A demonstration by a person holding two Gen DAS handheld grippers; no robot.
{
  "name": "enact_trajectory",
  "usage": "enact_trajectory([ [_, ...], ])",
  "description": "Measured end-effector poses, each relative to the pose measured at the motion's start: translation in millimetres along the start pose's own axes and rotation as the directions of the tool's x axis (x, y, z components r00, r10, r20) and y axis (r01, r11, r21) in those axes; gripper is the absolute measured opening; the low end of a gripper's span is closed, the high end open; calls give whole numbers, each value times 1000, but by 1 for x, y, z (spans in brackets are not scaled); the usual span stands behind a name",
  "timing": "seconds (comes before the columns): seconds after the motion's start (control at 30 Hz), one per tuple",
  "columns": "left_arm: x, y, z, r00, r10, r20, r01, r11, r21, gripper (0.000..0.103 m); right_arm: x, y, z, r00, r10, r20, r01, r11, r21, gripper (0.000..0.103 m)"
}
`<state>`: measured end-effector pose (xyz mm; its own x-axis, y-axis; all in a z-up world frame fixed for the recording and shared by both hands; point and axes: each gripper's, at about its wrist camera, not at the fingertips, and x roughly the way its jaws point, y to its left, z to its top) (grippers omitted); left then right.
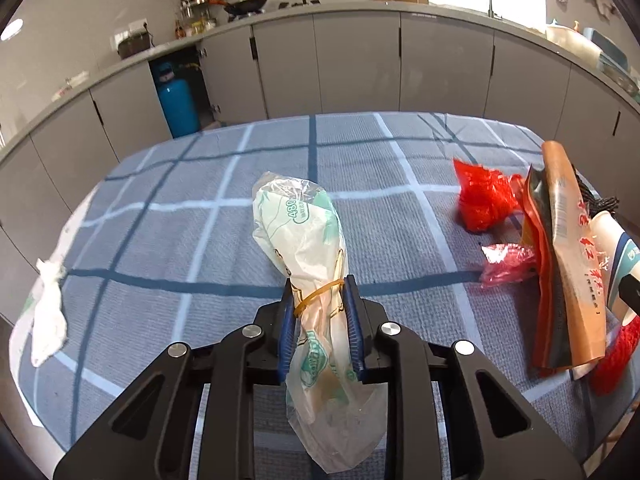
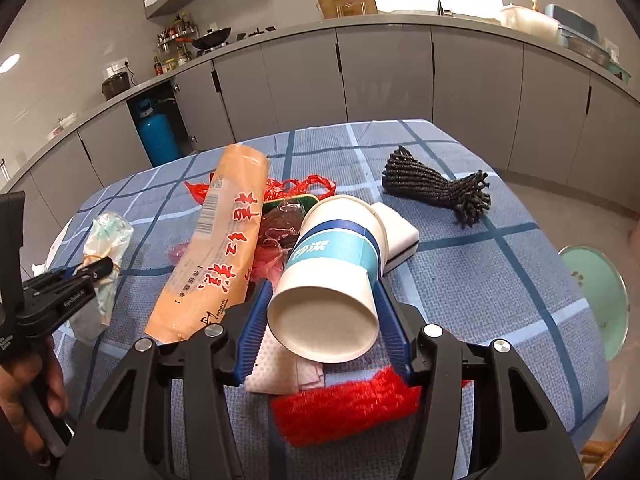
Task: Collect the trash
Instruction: 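Grasp the white plastic bag with the left gripper while the right grasps the paper cup, then carry the bag and cup over the green bucket and release both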
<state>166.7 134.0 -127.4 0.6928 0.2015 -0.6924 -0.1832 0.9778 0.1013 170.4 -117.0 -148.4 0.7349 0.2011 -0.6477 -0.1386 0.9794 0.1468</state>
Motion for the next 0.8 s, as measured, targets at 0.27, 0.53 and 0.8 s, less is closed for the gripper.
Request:
enact_trajectory([
  [0.27,-23,-7,10,997,15,76,-18,999,45,24,-15,-2,4,998,-3,68,5,1000,-20,52],
  [0.53,-46,-23,20,991,-23,130,12,997,81,24,-32,-7,11,992,-7,123,10,1000,-23,52],
  [0.8,-66,-55,32,979,-96,178,71,987,142,24,-41,-17,15,989,-9,150,11,1000,-8,52],
])
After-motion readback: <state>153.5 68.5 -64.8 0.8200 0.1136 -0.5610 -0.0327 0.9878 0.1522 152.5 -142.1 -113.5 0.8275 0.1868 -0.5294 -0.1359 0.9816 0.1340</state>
